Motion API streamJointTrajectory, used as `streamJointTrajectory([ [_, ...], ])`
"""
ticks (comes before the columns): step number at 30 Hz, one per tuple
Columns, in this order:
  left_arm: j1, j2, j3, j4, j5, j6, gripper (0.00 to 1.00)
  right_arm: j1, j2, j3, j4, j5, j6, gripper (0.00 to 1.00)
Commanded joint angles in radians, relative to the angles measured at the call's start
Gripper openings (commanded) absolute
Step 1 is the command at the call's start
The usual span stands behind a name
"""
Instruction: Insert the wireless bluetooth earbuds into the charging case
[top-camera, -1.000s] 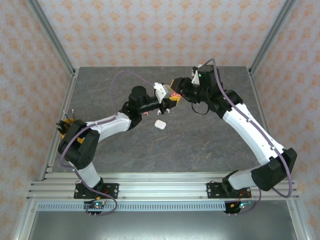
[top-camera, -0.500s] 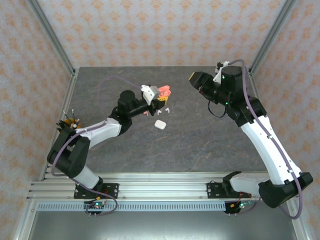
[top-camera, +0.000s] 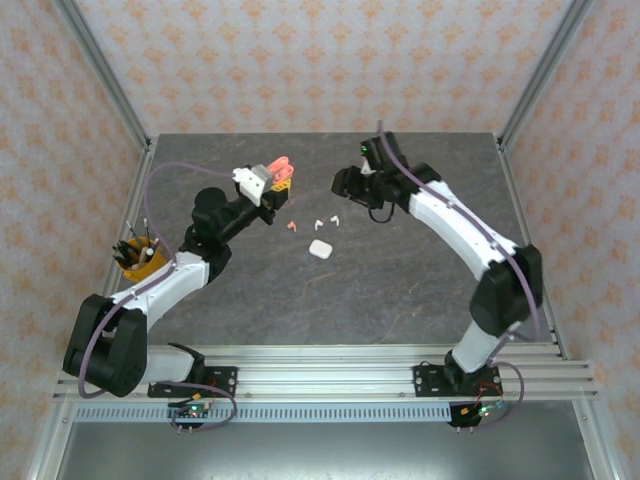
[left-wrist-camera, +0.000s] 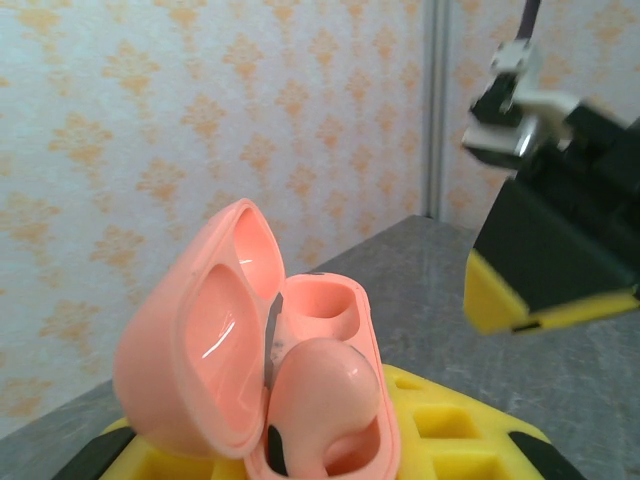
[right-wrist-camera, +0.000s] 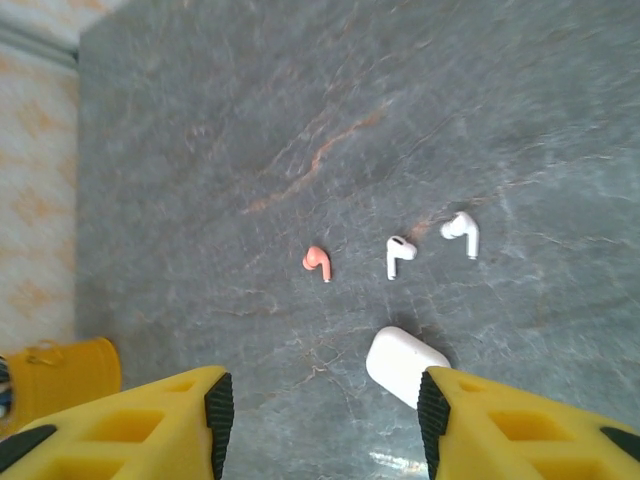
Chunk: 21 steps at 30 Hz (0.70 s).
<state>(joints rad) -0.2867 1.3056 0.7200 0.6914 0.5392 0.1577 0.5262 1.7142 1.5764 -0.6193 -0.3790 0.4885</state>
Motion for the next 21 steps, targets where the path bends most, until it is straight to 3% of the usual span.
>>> streamJointTrajectory([
  [1, 0.03, -0.043, -0.018, 0.007, -0.043, -0.001, 0.0, 0.046, 0.102, 0.12, -0.081, 0.007, -0.118, 0.53],
  [13, 0.109, -0.087, -0.048, 0.031, -0.073, -0.036, 0.0, 0.171, 0.598, 0.637, -0.374, 0.106, -0.342, 0.5],
  [21, 0.129, -0.106, -0.053, 0.027, -0.082, -0.039, 0.0, 0.218, 0.746, 0.764, -0.386, 0.168, -0.458, 0.5],
])
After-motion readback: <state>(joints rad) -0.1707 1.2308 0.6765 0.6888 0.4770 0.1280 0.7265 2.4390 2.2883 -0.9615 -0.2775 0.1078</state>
